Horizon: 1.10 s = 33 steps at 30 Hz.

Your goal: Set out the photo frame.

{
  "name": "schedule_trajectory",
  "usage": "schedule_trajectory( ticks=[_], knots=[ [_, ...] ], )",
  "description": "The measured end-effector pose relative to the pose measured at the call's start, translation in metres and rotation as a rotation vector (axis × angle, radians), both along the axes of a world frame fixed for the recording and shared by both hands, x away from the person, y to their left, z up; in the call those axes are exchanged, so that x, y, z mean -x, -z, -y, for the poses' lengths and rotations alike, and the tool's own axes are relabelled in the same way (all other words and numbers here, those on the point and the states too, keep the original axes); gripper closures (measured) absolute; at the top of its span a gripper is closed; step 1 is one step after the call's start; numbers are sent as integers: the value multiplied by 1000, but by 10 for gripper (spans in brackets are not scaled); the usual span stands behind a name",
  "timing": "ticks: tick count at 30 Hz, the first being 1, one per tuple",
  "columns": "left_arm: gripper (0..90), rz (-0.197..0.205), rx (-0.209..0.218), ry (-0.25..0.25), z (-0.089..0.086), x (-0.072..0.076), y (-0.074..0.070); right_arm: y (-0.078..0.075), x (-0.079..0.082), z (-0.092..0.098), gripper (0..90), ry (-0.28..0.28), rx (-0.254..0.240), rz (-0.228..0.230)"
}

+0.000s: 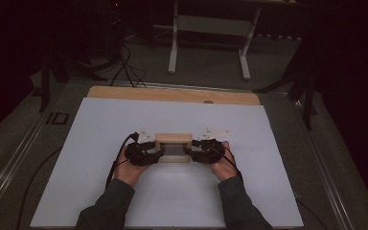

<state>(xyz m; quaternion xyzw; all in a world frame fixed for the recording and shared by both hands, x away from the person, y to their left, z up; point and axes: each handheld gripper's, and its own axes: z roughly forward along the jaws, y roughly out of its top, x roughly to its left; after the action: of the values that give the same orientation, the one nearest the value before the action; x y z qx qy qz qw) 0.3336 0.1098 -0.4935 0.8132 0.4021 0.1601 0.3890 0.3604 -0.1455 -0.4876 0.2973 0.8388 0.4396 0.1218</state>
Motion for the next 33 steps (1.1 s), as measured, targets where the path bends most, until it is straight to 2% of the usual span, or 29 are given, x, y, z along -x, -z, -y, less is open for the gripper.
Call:
schedule_trajectory(
  ticks=[7, 20, 33],
  knots=[
    [522, -2, 18, -11, 3, -9, 1, 0, -8, 2, 541, 23, -11, -15],
    [518, 0, 7, -7, 8, -19, 1, 1, -17, 5, 539, 44, -27, -30],
    [512, -1, -11, -34, 7, -25, -1, 1, -24, 1, 530, 65, -37, -32]
  ],
)
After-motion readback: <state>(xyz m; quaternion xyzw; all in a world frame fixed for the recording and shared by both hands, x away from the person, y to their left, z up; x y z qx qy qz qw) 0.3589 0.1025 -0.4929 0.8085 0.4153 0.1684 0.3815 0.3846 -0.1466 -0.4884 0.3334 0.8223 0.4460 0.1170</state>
